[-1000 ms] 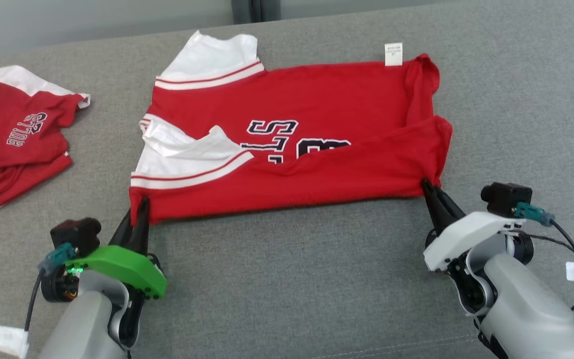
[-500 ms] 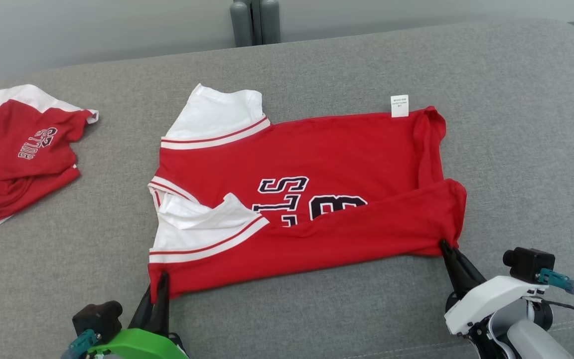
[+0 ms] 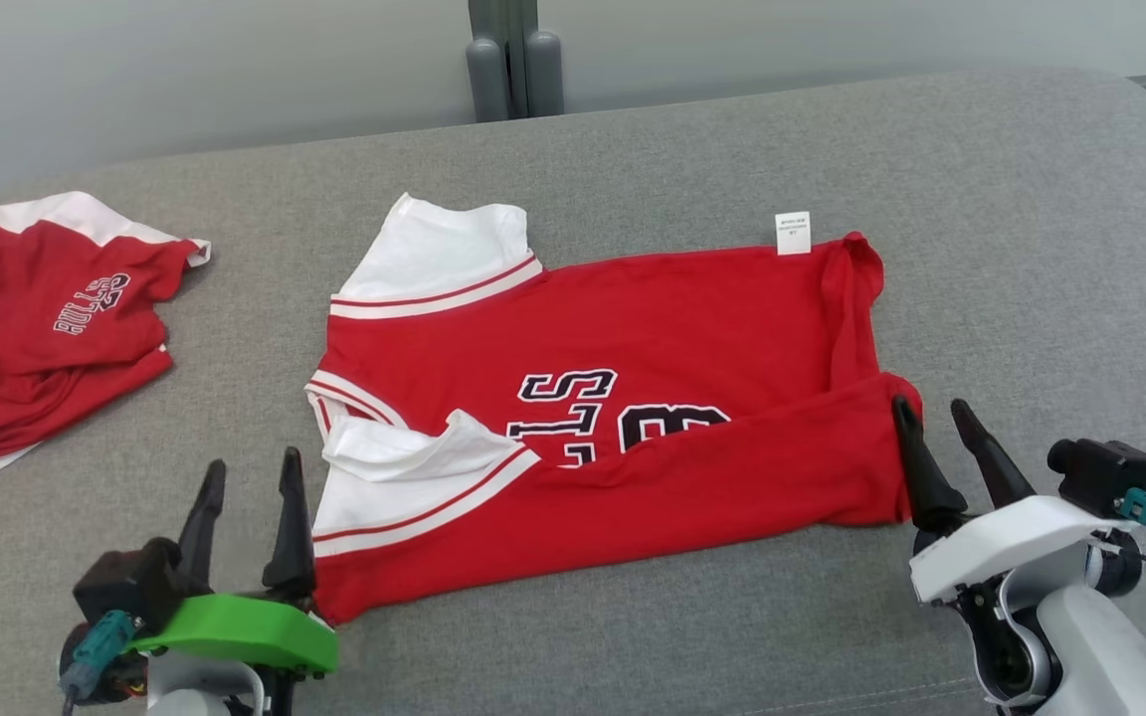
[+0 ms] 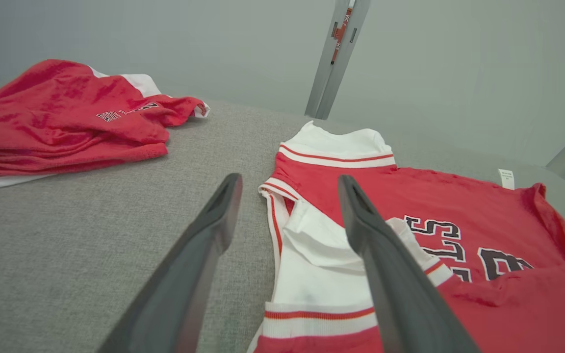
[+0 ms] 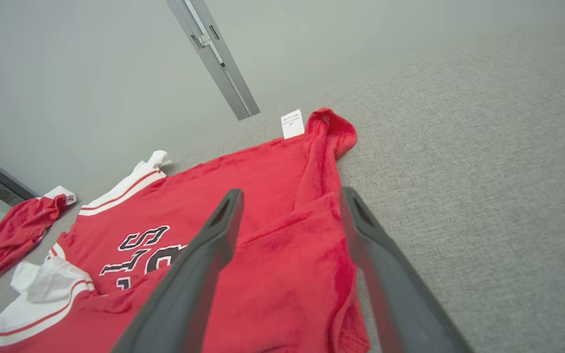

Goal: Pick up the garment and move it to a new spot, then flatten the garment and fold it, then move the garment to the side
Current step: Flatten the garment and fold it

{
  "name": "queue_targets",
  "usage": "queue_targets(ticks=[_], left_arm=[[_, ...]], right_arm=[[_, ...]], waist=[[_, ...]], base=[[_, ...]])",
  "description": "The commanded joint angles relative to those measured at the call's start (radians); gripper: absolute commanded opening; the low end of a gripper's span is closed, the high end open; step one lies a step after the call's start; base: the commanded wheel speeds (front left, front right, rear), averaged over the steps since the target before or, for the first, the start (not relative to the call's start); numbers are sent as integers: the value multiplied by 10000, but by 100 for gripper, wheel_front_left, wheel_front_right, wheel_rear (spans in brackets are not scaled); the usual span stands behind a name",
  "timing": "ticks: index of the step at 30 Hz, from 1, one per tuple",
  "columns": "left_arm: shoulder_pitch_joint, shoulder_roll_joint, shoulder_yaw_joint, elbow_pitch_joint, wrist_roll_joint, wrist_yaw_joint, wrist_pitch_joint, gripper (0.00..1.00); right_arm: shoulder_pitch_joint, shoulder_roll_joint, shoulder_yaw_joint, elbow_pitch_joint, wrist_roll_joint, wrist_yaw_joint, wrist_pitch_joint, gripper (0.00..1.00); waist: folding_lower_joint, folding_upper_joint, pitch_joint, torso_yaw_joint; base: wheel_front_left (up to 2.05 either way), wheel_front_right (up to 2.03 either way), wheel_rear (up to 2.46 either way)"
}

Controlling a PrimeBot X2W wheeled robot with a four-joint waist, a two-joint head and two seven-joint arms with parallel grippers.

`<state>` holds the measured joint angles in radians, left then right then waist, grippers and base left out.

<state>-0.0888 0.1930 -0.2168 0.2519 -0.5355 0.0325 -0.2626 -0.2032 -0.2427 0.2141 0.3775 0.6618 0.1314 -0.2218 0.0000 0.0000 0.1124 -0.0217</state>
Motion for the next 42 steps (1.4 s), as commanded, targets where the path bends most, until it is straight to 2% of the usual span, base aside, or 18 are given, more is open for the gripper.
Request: queue_targets(ticks=[1, 6, 12, 17, 23, 33, 42], left_arm=[[-156, 35, 199, -147, 284, 53, -22, 100], [-342, 231, 636, -389, 1073, 111, -24, 100], [-347, 264, 1281, -651, 1473, -115, -15, 100], [-35, 115, 1909, -888, 1551, -410, -14, 100], [276, -82, 2319, -1111, 2152, -710, -14, 100], [785, -586, 2635, -1222, 2696, -1036, -15, 100], [806, -706, 2729, -1018, 3020, -1224, -15, 100]], right_arm=[[-148, 106, -33, -203, -124, -15, -60, 100], [-345, 240, -161, -666, -903, -13, -234, 100], [-306, 465, -421, -1132, -1782, -15, -412, 100], [-4, 656, -928, -1698, -2682, -15, -433, 100], [601, 946, -1523, -2293, -3324, -13, -435, 100], [1160, 1177, -1794, -2335, -3760, -15, -436, 100], [1188, 1171, -1671, -2012, -3827, -15, -437, 100]], waist=[[0, 0, -50, -44], [0, 0, -133, -81], [0, 0, -203, -40], [0, 0, -248, 11], [0, 0, -293, 114], [0, 0, -503, 164], [0, 0, -604, 175]], base=[[0, 0, 0], [0, 0, 0], [0, 0, 0], [0, 0, 0], [0, 0, 0], [0, 0, 0], [0, 0, 0]])
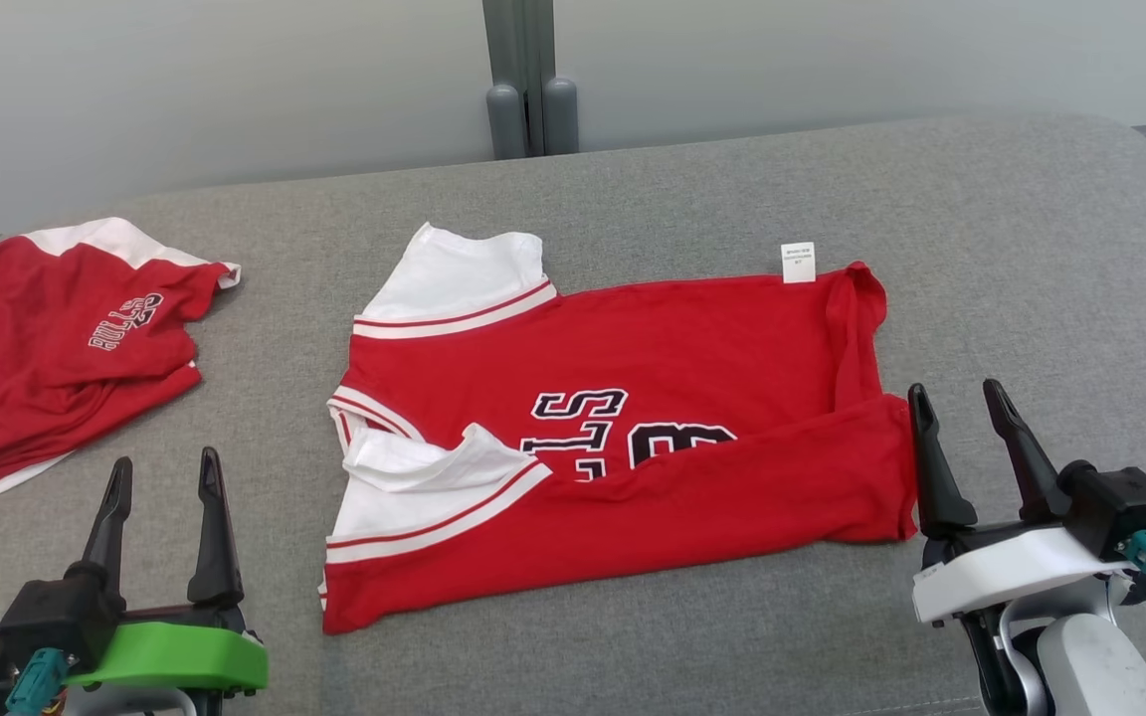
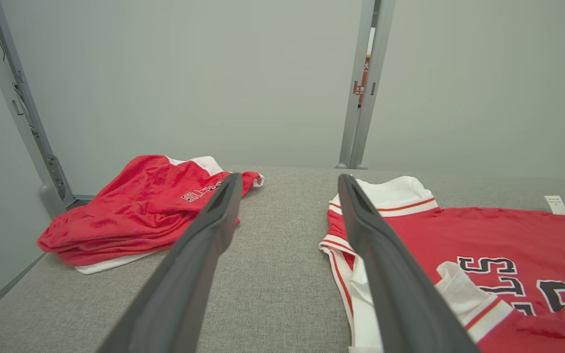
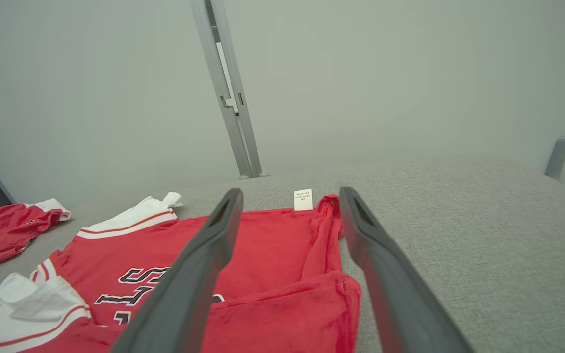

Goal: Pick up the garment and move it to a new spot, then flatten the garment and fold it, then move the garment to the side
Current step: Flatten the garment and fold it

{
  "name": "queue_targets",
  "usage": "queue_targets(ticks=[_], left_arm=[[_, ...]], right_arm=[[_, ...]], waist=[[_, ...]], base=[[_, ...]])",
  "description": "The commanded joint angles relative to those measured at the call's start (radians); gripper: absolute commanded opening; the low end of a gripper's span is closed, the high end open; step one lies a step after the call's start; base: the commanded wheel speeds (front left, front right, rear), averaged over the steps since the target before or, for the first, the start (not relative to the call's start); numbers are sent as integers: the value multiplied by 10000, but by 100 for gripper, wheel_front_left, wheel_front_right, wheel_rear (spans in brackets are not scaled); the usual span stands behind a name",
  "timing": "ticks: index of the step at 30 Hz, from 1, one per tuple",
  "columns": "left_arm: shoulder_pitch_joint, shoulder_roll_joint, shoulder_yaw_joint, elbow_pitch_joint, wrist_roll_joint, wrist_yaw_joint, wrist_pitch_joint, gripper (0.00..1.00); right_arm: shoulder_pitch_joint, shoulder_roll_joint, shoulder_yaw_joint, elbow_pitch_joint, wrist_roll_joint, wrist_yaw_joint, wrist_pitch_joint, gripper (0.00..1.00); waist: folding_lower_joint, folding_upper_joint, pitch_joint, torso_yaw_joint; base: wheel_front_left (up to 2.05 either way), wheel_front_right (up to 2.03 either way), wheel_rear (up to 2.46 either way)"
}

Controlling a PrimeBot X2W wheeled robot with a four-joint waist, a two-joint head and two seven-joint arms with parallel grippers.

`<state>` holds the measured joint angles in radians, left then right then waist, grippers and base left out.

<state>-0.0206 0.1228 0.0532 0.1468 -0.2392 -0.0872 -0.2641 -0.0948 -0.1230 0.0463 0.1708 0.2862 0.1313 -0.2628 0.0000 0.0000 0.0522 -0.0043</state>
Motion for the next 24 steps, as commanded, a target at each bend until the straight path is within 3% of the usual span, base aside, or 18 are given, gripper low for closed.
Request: queue_targets(ticks=[1, 13, 24], left_arm=[[133, -2, 41, 61, 67, -52, 1, 100], [-873, 522, -177, 591, 365, -280, 0, 100], [-4564, 1668, -1392, 1533, 185, -434, 569, 100]], right_arm=[[105, -38, 11, 105, -70, -13, -26, 100], [-676, -302, 138, 495, -272, -13, -27, 100], [-3927, -1095, 912, 1694, -622, -13, 781, 100]], waist=[[0, 0, -7, -1], [0, 0, 280, -91], [0, 0, 1887, -573]], base=[[0, 0, 0], [0, 0, 0], [0, 0, 0]])
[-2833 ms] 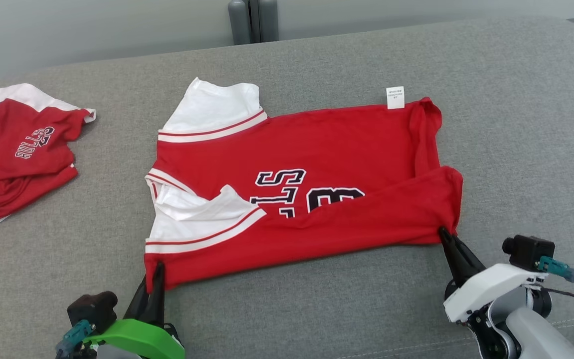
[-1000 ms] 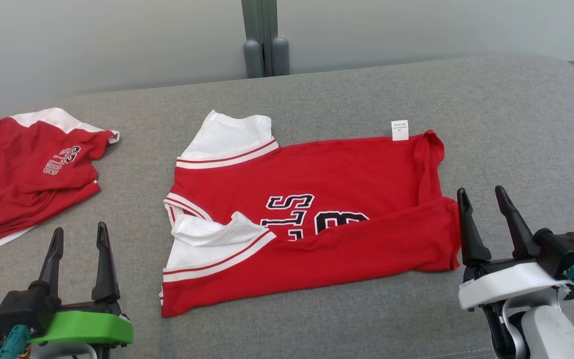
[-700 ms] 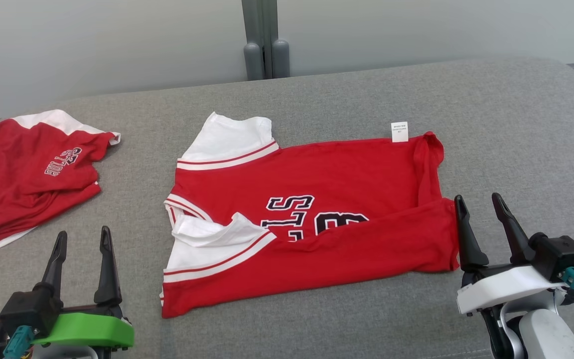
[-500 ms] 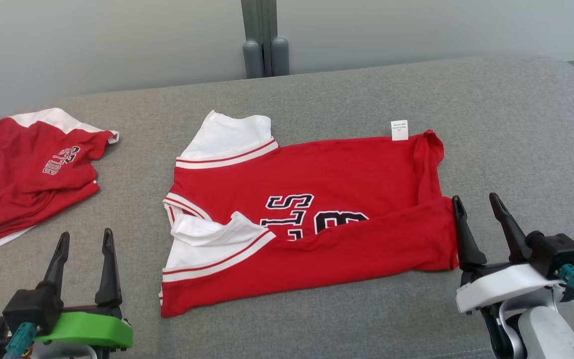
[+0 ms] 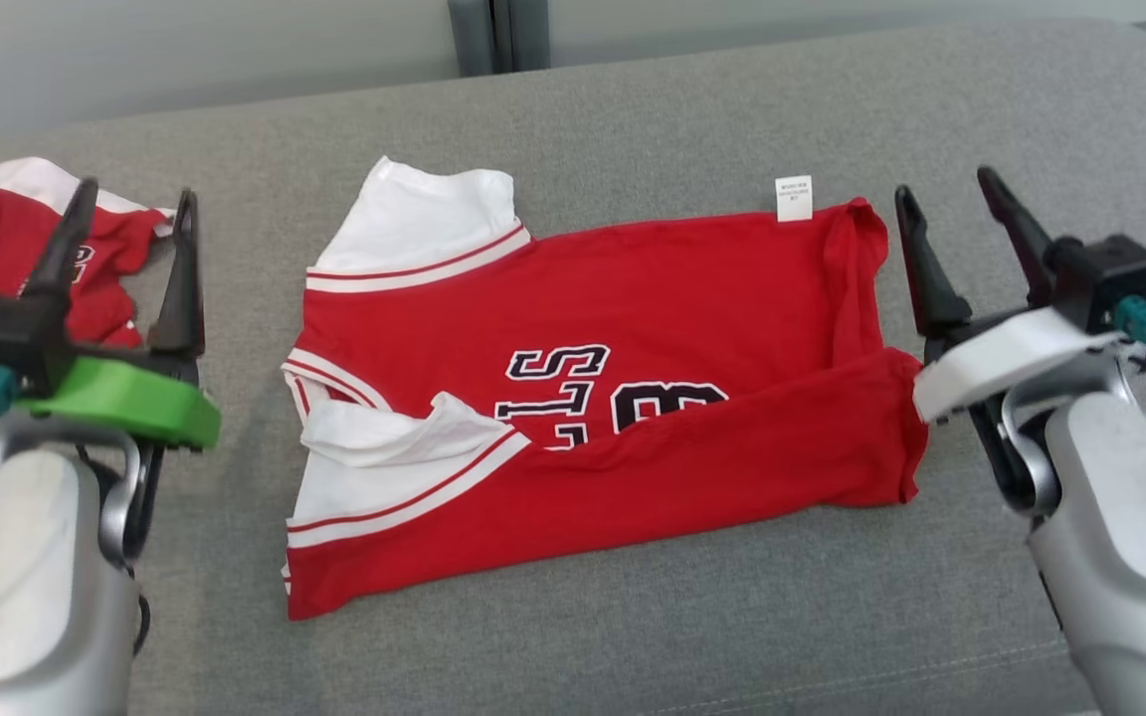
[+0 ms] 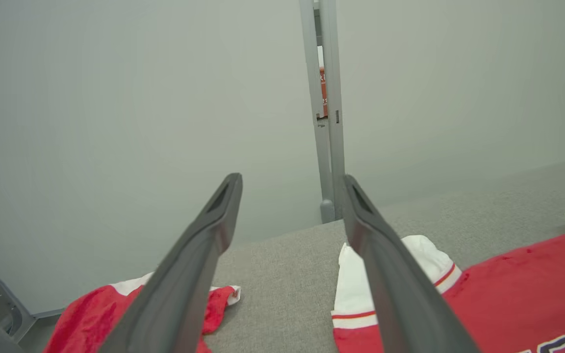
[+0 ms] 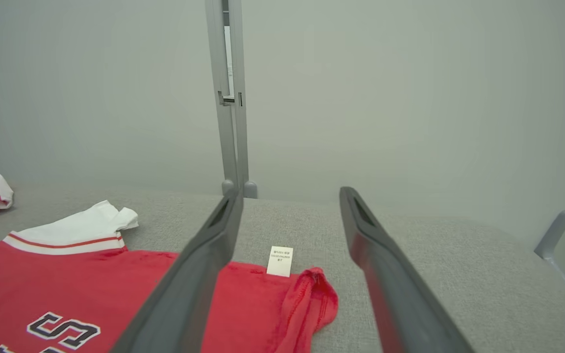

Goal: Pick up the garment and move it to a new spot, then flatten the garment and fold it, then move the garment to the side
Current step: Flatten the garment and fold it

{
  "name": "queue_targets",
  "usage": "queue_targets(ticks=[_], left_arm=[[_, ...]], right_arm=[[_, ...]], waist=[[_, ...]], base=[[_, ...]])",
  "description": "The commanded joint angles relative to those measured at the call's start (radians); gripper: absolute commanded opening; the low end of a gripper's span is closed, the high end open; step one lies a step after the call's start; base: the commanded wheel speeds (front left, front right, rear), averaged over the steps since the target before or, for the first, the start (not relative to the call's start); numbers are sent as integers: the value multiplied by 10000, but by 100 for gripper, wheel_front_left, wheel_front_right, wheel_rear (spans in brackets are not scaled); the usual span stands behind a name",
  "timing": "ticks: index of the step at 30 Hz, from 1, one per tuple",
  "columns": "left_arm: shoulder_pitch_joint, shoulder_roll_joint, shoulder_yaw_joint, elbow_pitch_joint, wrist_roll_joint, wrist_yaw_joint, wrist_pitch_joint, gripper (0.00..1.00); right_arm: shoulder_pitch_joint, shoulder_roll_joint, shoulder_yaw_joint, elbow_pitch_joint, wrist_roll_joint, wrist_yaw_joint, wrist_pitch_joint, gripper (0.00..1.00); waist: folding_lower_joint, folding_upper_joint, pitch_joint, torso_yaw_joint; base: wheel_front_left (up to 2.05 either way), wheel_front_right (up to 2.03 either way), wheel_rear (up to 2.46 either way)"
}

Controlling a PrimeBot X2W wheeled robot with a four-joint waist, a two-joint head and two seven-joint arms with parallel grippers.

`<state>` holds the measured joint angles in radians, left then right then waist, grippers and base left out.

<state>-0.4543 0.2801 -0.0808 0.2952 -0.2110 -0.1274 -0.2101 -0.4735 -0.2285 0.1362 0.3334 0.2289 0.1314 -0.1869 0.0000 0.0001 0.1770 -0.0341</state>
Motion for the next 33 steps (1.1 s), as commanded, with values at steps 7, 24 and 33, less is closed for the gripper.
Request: queue_targets(ticks=[7, 24, 33], left_arm=[[-2785, 648, -1447, 1353, -876, -42, 405, 100], [-6779, 1312, -4606, 5263, -3139, -44, 1313, 100], [-7508, 1566, -5955, 6217, -3991, -45, 1610, 100]], right_arm=[[-2199, -262, 509, 1448, -22, -15, 578, 100], [-5275, 257, 2367, 4735, 853, -15, 1001, 100], [-5878, 455, 3068, 5373, 1668, -16, 554, 100]], waist=[[0, -1, 1904, -645], [0, -1, 4060, -1340], [0, -1, 4365, -1630]], base=[[0, 0, 0], [0, 0, 0], [0, 0, 0]])
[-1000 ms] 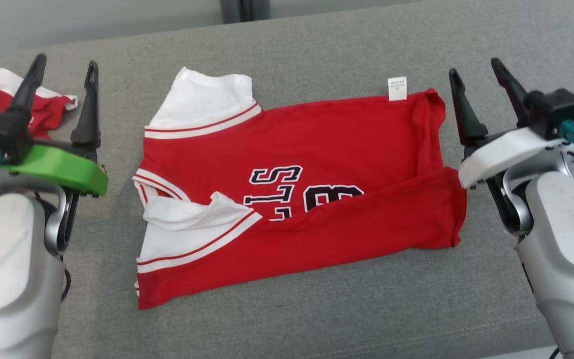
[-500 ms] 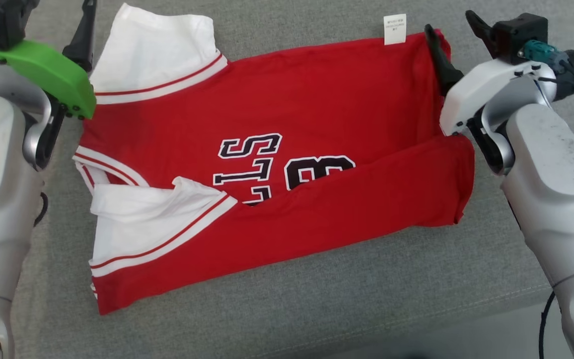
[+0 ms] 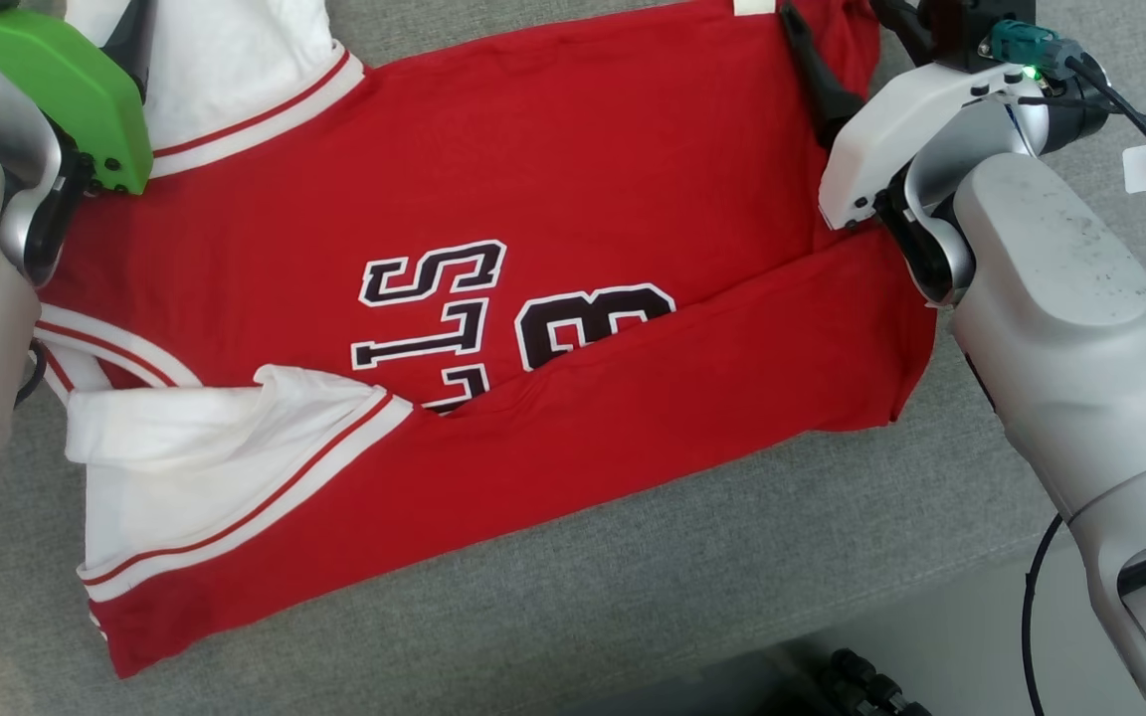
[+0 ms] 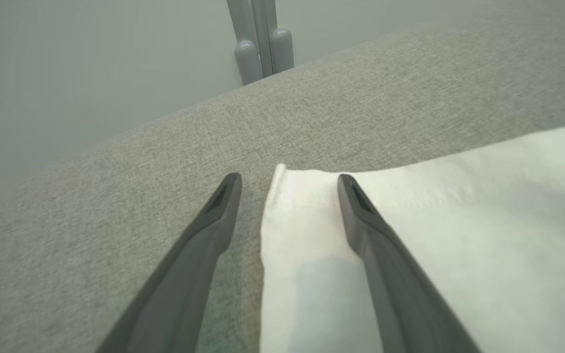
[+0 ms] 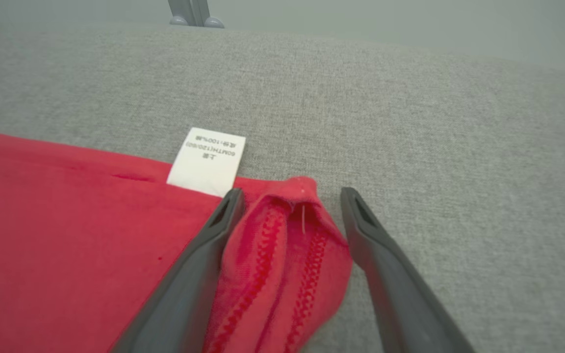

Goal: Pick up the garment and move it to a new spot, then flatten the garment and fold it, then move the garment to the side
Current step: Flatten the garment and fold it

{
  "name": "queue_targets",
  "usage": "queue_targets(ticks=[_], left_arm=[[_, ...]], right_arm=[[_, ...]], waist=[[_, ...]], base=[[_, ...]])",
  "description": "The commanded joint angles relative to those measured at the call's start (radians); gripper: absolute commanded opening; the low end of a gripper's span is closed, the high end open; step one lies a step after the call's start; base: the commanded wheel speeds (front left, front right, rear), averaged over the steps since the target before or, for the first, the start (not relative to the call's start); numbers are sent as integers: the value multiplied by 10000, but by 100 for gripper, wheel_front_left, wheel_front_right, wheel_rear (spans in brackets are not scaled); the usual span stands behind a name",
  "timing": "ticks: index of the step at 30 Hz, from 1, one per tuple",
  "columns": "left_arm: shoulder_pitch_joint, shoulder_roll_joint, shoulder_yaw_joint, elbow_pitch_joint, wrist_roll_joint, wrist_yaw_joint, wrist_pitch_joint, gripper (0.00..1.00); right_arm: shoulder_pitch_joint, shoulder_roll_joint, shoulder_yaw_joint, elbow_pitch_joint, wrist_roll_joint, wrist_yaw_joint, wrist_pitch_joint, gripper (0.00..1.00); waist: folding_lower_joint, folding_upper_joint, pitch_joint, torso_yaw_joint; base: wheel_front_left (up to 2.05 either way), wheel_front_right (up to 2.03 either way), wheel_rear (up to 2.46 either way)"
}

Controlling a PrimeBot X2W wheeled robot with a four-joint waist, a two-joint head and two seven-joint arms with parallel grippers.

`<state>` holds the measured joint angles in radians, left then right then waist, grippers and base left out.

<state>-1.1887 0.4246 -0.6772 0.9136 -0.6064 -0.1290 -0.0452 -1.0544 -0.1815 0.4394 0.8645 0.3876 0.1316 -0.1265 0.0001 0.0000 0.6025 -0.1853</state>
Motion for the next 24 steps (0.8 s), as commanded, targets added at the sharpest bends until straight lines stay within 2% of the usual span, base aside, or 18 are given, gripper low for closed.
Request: queue_targets(ticks=[1, 8, 9, 10, 11, 12, 18, 24], left_arm=[[-190, 131, -72, 123, -150, -29, -35, 100], [-447, 185, -560, 1253, -443, -4, 180, 100], [-431, 94, -581, 1354, -575, -4, 260, 100], [-387, -32, -626, 1465, -715, -4, 434, 100], [-357, -105, -684, 1513, -819, -5, 556, 40], [-311, -187, -749, 1481, -1031, -5, 640, 0], [-463, -145, -851, 1070, -1797, -5, 157, 0], [-684, -156, -837, 665, -2383, -5, -895, 0]], right_arm=[[-112, -29, 112, 92, 154, -18, -69, 100], [-405, -80, 631, 274, 723, -18, -202, 100], [-439, -80, 685, 281, 804, -18, -228, 77], [-477, -98, 753, 298, 880, -18, -243, 45], [-492, -110, 808, 314, 955, -18, -215, 32], [-505, -135, 880, 335, 1056, -18, -188, 0], [-609, -430, 1112, 313, 1479, -18, -410, 0], [-629, -719, 1103, 214, 1718, -18, -1008, 0]], waist=[[-1, 0, 123, -132], [-1, 0, 214, -193], [-1, 0, 214, -191], [-1, 0, 206, -183], [-1, 0, 197, -172], [-1, 0, 182, -151], [-1, 0, -25, 92], [-1, 0, -447, 429]], base=[[0, 0, 0], [0, 0, 0], [0, 0, 0], [0, 0, 0], [0, 0, 0], [0, 0, 0], [0, 0, 0], [0, 0, 0]])
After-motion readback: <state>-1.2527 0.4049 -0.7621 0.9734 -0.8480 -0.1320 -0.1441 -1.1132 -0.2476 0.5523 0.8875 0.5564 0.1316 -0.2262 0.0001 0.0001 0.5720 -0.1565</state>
